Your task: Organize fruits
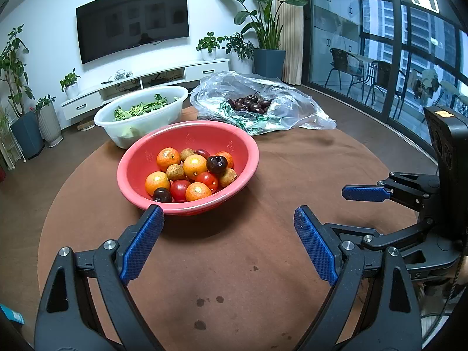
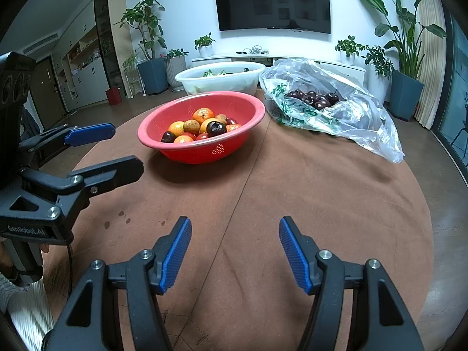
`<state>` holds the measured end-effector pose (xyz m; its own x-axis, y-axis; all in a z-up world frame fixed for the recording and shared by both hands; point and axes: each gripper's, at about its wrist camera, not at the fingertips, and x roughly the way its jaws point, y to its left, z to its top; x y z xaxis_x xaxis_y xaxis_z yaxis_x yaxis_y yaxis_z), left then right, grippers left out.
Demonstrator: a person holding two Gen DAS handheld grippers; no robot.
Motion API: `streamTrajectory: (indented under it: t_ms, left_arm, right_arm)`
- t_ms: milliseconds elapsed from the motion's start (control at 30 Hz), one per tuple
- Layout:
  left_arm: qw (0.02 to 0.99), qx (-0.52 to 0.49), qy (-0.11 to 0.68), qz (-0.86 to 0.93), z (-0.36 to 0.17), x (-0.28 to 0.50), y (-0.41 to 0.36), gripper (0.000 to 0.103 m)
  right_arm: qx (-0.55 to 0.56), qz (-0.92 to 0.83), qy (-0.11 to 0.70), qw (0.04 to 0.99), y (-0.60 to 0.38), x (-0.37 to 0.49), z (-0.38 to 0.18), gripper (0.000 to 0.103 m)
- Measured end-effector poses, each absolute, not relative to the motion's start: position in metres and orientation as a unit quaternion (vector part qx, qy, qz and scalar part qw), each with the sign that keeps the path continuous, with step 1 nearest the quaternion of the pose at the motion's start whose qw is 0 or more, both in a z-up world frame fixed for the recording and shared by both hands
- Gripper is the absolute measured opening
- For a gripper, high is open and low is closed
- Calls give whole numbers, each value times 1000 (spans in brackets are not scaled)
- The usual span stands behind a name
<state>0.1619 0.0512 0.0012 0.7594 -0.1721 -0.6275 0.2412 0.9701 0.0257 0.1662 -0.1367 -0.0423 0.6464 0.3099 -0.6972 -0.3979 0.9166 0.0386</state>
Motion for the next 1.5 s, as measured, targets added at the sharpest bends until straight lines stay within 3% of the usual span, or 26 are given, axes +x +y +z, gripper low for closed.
streamTrajectory:
  t_ms: [833,967,1500]
  left_arm:
    - [942,103,307,-84,2,163,38,91]
    - [944,100,302,-82,2,163,38,98]
    - [948,94,295,-71,-1,161,40,98]
  right_arm:
    - [-59,195,372,905,-137,166,-42,65]
    - [-59,195,372,906,-137,166,-42,65]
    - [-58,196,372,906,-137,166,-42,66]
